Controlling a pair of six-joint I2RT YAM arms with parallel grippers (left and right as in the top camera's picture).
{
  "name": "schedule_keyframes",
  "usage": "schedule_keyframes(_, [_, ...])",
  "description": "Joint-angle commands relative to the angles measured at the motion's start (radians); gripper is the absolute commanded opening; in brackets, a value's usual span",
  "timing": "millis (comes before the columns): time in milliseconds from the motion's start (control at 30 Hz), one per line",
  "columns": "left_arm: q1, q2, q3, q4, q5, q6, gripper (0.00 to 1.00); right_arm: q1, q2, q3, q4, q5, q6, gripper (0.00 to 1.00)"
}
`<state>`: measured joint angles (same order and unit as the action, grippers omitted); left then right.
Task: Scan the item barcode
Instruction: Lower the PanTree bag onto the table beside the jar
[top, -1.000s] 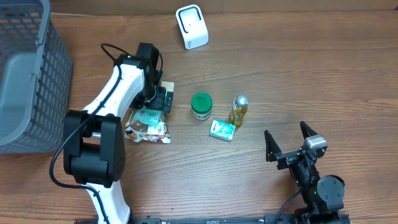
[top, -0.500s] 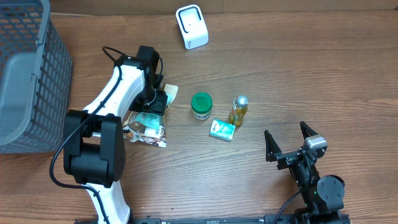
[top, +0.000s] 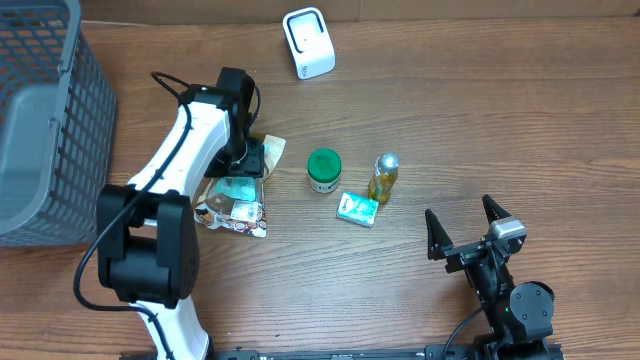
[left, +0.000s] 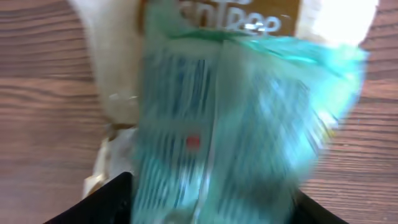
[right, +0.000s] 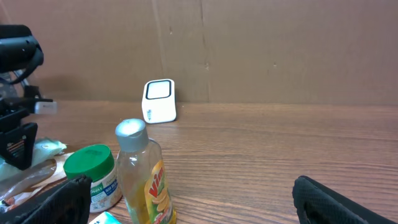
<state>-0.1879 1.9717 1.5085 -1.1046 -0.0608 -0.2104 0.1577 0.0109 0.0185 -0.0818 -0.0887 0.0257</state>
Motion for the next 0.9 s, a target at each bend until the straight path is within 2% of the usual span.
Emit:
schedule_keyframes(0, [0.000, -0.042, 0.029, -0.013, -0.091, -0.042, 0.66, -0.003, -0.008, -0.011, 0.005, 0.009, -0.004, 1.00])
schedule_keyframes(233, [0.000, -0.042, 0.017, -0.009, -0.123, -0.077, 0.68, -0.003, -0.008, -0.011, 0.005, 0.009, -0.004, 1.00])
schedule_keyframes(567, [0.000, -0.042, 0.001, 0.001, -0.122, -0.085, 0.88, -0.003, -0.008, -0.011, 0.005, 0.009, -0.004, 1.00])
schedule_keyframes(867, [0.000, 0.002, -0.005, 0.003, -0.122, -0.082, 0.84, -0.003, -0.008, -0.011, 0.005, 0.009, -0.004, 1.00])
